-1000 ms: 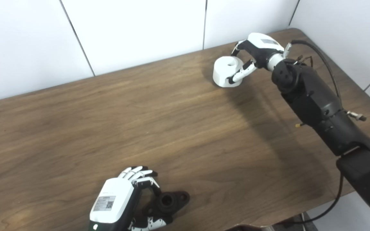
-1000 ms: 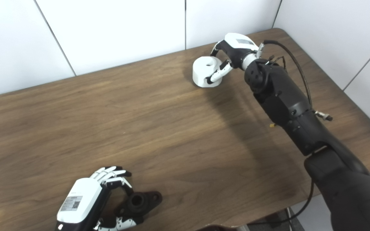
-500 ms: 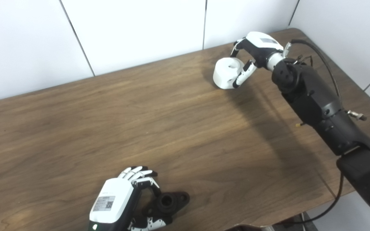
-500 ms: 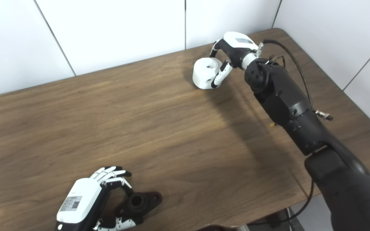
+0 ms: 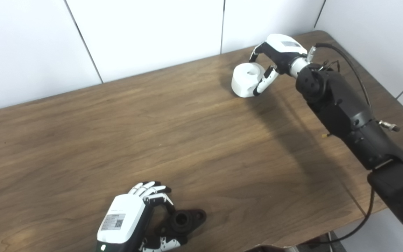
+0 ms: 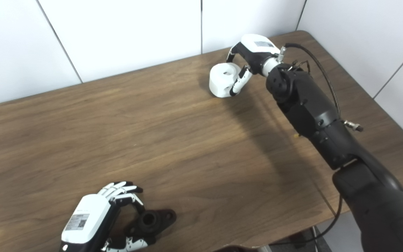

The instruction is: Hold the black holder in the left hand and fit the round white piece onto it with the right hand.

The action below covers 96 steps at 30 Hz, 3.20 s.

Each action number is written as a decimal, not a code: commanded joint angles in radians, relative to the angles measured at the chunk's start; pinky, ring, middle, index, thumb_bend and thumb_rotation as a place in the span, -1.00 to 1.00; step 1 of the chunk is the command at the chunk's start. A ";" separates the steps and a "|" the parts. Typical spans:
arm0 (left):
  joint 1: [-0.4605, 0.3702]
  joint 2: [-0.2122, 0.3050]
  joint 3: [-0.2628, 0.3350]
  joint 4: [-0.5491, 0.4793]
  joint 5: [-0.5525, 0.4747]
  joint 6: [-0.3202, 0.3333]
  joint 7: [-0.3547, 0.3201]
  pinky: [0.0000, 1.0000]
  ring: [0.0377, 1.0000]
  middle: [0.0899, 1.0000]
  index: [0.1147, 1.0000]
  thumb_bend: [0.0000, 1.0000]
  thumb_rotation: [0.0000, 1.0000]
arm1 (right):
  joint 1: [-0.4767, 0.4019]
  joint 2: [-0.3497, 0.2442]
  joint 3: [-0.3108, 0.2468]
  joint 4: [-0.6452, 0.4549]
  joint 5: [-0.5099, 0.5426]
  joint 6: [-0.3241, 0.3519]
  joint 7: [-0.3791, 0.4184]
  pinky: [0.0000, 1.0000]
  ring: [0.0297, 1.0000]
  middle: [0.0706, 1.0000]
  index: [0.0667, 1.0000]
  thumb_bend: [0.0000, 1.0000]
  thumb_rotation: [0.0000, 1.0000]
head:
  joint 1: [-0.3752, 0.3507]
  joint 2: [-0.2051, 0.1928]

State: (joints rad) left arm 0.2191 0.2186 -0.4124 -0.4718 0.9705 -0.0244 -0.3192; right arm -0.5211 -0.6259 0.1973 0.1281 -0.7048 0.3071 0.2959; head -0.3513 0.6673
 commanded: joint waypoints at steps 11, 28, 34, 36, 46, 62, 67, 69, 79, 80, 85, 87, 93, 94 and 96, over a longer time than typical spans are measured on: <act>0.018 -0.011 -0.015 0.027 0.029 0.039 -0.060 0.77 0.71 0.52 -0.16 0.04 -0.89 | -0.016 -0.053 -0.018 -0.310 -0.012 0.086 0.156 0.77 0.92 0.69 -0.10 0.04 -0.70 | 0.061 0.011; -0.039 -0.062 -0.047 0.078 0.096 0.051 -0.034 0.74 0.72 0.54 -0.16 0.04 -0.89 | -0.034 -0.044 -0.013 -0.712 -0.025 0.161 0.526 0.78 0.93 0.72 -0.10 0.05 -0.71 | 0.193 0.151; -0.065 -0.074 -0.043 0.089 0.098 0.069 -0.035 0.78 0.72 0.54 -0.16 0.04 -0.89 | -0.012 -0.028 -0.043 -0.787 -0.031 0.162 0.618 0.87 0.99 0.73 -0.10 0.05 -0.70 | 0.187 0.198; -0.071 -0.076 -0.043 0.087 0.099 0.071 -0.038 0.77 0.71 0.53 -0.16 0.04 -0.89 | -0.010 -0.028 -0.048 -0.806 -0.034 0.162 0.646 0.92 1.00 0.73 -0.10 0.05 -0.70 | 0.193 0.215; -0.093 -0.089 -0.044 0.069 0.102 0.097 -0.069 0.77 0.70 0.53 -0.16 0.04 -0.89 | 0.004 -0.032 -0.086 -0.927 0.065 0.160 0.686 0.98 1.00 0.71 -0.11 0.05 -0.71 | 0.205 0.275; -0.111 -0.102 -0.055 0.060 0.119 0.122 -0.098 0.76 0.70 0.54 -0.16 0.04 -0.89 | 0.067 0.057 -0.104 -1.057 0.041 0.161 0.803 0.95 1.00 0.72 -0.10 0.04 -0.70 | 0.237 0.296; -0.118 -0.105 -0.062 0.064 0.126 0.131 -0.103 0.75 0.70 0.54 -0.16 0.04 -0.89 | 0.104 0.083 -0.075 -1.055 0.035 0.148 0.765 0.93 1.00 0.71 -0.10 0.04 -0.70 | 0.241 0.293; -0.120 -0.104 -0.066 0.069 0.127 0.131 -0.096 0.74 0.70 0.54 -0.16 0.04 -0.89 | 0.110 0.094 -0.061 -1.052 0.021 0.137 0.759 0.94 1.00 0.71 -0.10 0.04 -0.69 | 0.246 0.290; -0.117 -0.113 -0.087 0.080 0.145 0.135 -0.085 0.73 0.69 0.53 -0.16 0.04 -0.89 | 0.151 0.126 -0.015 -1.046 0.004 0.081 0.721 0.97 1.00 0.72 -0.11 0.04 -0.69 | 0.263 0.281; -0.116 -0.114 -0.089 0.080 0.148 0.136 -0.086 0.73 0.69 0.53 -0.16 0.04 -0.89 | 0.153 0.128 -0.014 -1.044 0.006 0.079 0.719 0.96 1.00 0.73 -0.10 0.04 -0.69 | 0.266 0.280; -0.113 -0.119 -0.096 0.078 0.159 0.141 -0.095 0.71 0.69 0.52 -0.16 0.04 -0.89 | 0.159 0.145 -0.010 -1.037 0.008 0.072 0.699 0.98 1.00 0.72 -0.11 0.04 -0.69 | 0.271 0.281; -0.113 -0.119 -0.100 0.078 0.161 0.144 -0.099 0.70 0.68 0.51 -0.16 0.04 -0.89 | 0.159 0.151 -0.008 -1.035 0.009 0.068 0.693 0.99 1.00 0.72 -0.11 0.04 -0.69 | 0.274 0.282; -0.115 -0.115 -0.106 0.079 0.160 0.150 -0.103 0.71 0.69 0.52 -0.16 0.04 -0.89 | 0.155 0.169 0.002 -1.032 0.001 0.059 0.692 1.00 1.00 0.73 -0.11 0.04 -0.69 | 0.274 0.280; -0.114 -0.115 -0.107 0.079 0.161 0.150 -0.103 0.71 0.69 0.52 -0.16 0.04 -0.89 | 0.155 0.171 0.005 -1.031 -0.002 0.058 0.692 0.99 1.00 0.73 -0.11 0.04 -0.69 | 0.275 0.279; -0.111 -0.115 -0.112 0.083 0.170 0.149 -0.100 0.70 0.69 0.52 -0.16 0.04 -0.89 | 0.160 0.177 0.010 -1.030 -0.008 0.055 0.689 0.99 1.00 0.73 -0.11 0.04 -0.69 | 0.282 0.274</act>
State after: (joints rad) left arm 0.0899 0.0972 -0.5028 -0.4207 1.1304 0.1189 -0.3685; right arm -0.3405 -0.4555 0.2121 -0.8928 -0.7036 0.3821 1.0179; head -0.0675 0.9403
